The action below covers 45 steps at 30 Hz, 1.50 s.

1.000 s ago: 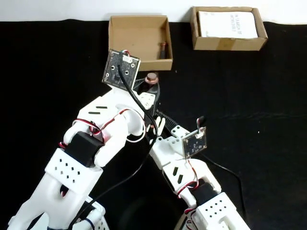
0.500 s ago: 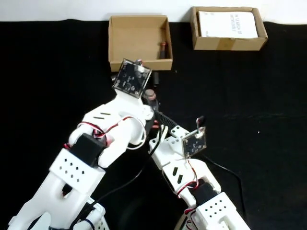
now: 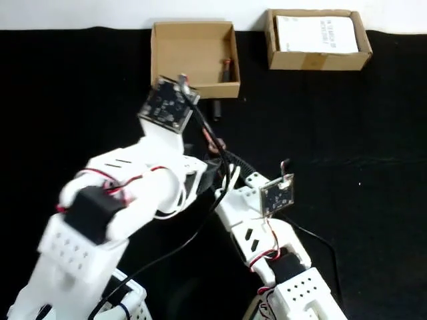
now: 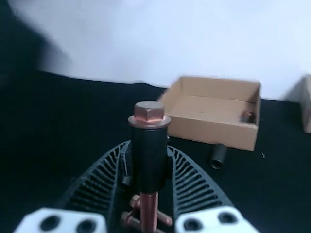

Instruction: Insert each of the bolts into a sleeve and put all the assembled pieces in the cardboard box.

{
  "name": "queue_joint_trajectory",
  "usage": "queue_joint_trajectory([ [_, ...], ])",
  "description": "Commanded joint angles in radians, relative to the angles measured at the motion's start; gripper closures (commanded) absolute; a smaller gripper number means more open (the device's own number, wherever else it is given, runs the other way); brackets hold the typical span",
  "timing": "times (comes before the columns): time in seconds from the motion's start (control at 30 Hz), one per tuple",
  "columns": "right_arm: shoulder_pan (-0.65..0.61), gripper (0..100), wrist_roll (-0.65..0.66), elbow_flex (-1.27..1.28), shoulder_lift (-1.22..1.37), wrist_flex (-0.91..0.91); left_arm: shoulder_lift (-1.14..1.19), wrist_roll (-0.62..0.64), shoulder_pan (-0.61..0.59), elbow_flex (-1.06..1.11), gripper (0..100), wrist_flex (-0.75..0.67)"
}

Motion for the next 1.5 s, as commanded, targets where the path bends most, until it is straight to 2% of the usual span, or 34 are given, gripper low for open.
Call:
queue_joint_trajectory([
  [0.0, 0.059, 99.1, -0.075, -0.205, 0.062, 0.105, -0.002, 0.014, -0.005, -0.265, 80, 0.097],
  [0.07, 0.087, 99.1, -0.114, -0.349, 0.159, 0.143, -0.002, 0.043, -0.005, -0.398, 80, 0.155],
  [0.23, 0.096, 99.1, -0.110, -0.627, 0.476, 0.058, 0.044, 0.046, -0.021, -0.634, 81, 0.282],
  [0.37, 0.116, 99.1, -0.061, -0.809, 0.751, -0.016, 0.088, 0.040, -0.186, -0.662, 81, 0.316],
  [0.47, 0.139, 99.1, 0.014, -0.944, 0.947, -0.108, 0.107, 0.037, -0.364, -0.588, 81, 0.315],
  [0.57, 0.163, 99.1, 0.071, -1.078, 1.153, -0.220, 0.139, 0.035, -0.503, -0.423, 81, 0.301],
  [0.67, 0.177, 99.1, 0.078, -1.208, 1.353, -0.323, 0.157, 0.015, -0.588, -0.193, 81, 0.206],
  [0.8, 0.194, 99.1, 0.078, -1.394, 1.575, -0.343, 0.157, -0.049, -0.676, 0.044, 81, 0.038],
  [0.93, 0.200, 99.1, 0.077, -1.554, 1.753, -0.343, 0.157, -0.083, -0.719, 0.174, 81, -0.037],
  [1.27, 0.200, 98.8, 0.078, -1.897, 2.081, -0.338, 0.157, -0.095, -0.733, 0.355, 81, -0.167],
  [1.33, 0.200, 96.4, 0.078, -1.934, 2.120, -0.338, 0.157, -0.094, -0.733, 0.377, 81, -0.192],
  [1.47, 0.197, 84.3, 0.078, -1.951, 2.141, -0.338, 0.157, -0.097, -0.728, 0.381, 84, -0.209],
])
